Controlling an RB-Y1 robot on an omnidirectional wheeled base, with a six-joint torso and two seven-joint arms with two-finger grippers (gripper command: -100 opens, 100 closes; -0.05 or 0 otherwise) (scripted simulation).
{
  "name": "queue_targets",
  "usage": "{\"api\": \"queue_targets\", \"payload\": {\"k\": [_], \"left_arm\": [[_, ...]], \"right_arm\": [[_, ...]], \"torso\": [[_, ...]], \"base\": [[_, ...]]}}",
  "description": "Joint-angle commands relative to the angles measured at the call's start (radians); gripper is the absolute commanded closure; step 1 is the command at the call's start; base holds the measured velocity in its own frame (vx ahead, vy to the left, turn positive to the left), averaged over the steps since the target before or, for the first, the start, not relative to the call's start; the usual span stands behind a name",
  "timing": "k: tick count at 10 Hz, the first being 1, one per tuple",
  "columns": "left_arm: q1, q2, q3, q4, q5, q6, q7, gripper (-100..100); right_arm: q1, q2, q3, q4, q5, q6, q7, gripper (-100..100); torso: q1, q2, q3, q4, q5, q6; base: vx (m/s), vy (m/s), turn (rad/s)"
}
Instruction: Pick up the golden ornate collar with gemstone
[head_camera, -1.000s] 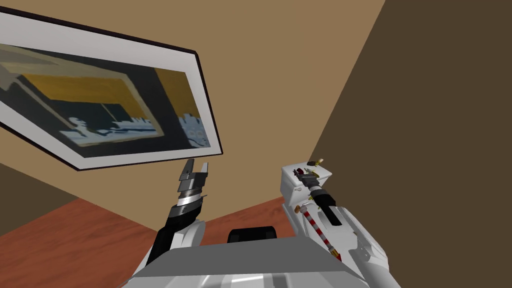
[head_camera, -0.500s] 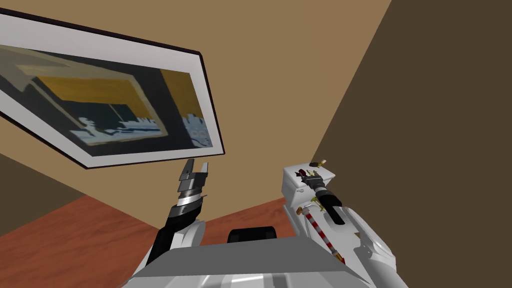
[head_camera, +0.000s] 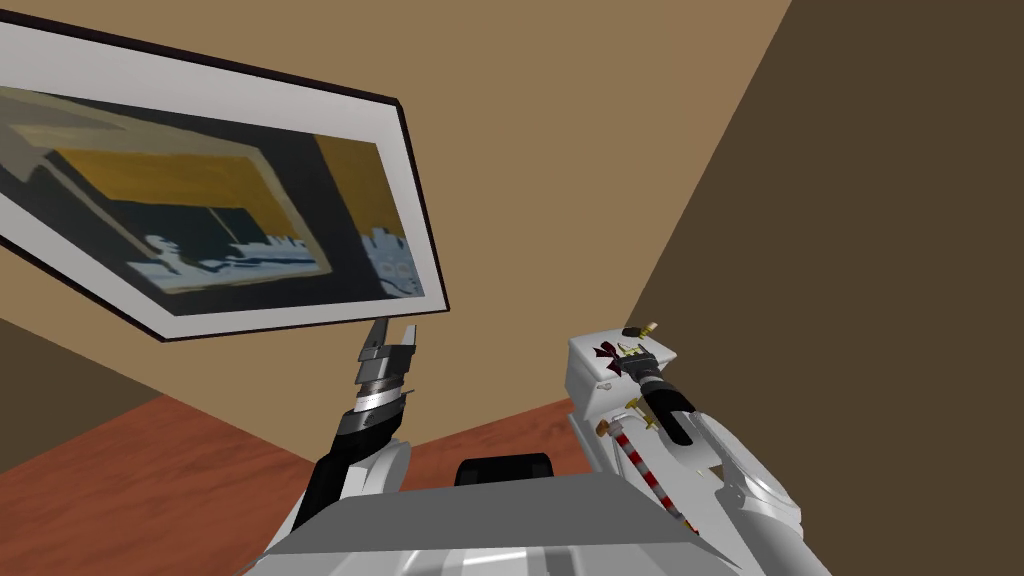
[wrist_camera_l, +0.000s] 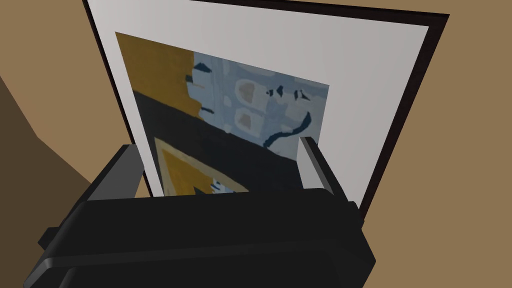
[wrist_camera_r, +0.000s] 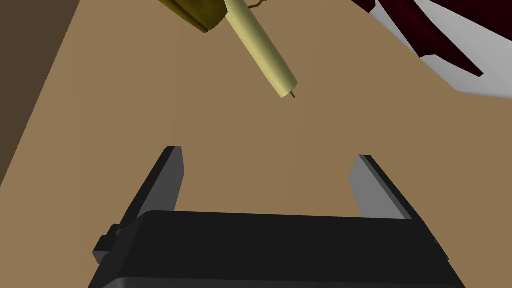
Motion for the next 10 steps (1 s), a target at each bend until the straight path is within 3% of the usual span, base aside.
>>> {"api": "queue_targets", "payload": {"k": [1,5,6,7,8,10], "left_arm": [[0.0,0.0,0.0,0.0,0.0,0.0,0.0,0],[0.0,0.0,0.0,0.0,0.0,0.0,0.0,0],[0.0,0.0,0.0,0.0,0.0,0.0,0.0,0],[0.0,0.0,0.0,0.0,0.0,0.0,0.0,0],[0.0,0.0,0.0,0.0,0.0,0.0,0.0,0],[0.0,0.0,0.0,0.0,0.0,0.0,0.0,0]], "right_arm": [[-0.011,-0.005,-0.012,0.035,0.034,0.015,0.033,-100],[-0.007,-0.007,-0.02,0.099,0.096,0.055,0.08,-100],[-0.016,-0.004,-0.024,0.094,0.088,0.041,0.075,-100],[-0.016,-0.002,-0.025,0.097,0.09,0.042,0.079,0],[-0.034,-0.005,-0.045,0.125,0.09,0.046,0.082,-100],[-0.062,-0.01,-0.073,0.166,0.091,0.053,0.088,-100]], "torso": [[0.0,0.0,0.0,0.0,0.0,0.0],[-0.001,-0.001,-0.001,0.0,0.0,0.0],[-0.002,-0.002,-0.001,0.0,-0.001,0.0],[-0.001,0.0,0.0,0.0,0.0,0.0],[0.0,0.002,0.001,0.0,0.0,0.0],[-0.001,0.007,0.004,0.001,0.0,0.0]], "base": [[0.064,-0.013,-0.008],[0.078,-0.023,-0.021],[0.04,-0.02,-0.006],[0.007,-0.003,0.003],[-0.03,-0.004,0.197],[-0.08,-0.016,0.209]]}}
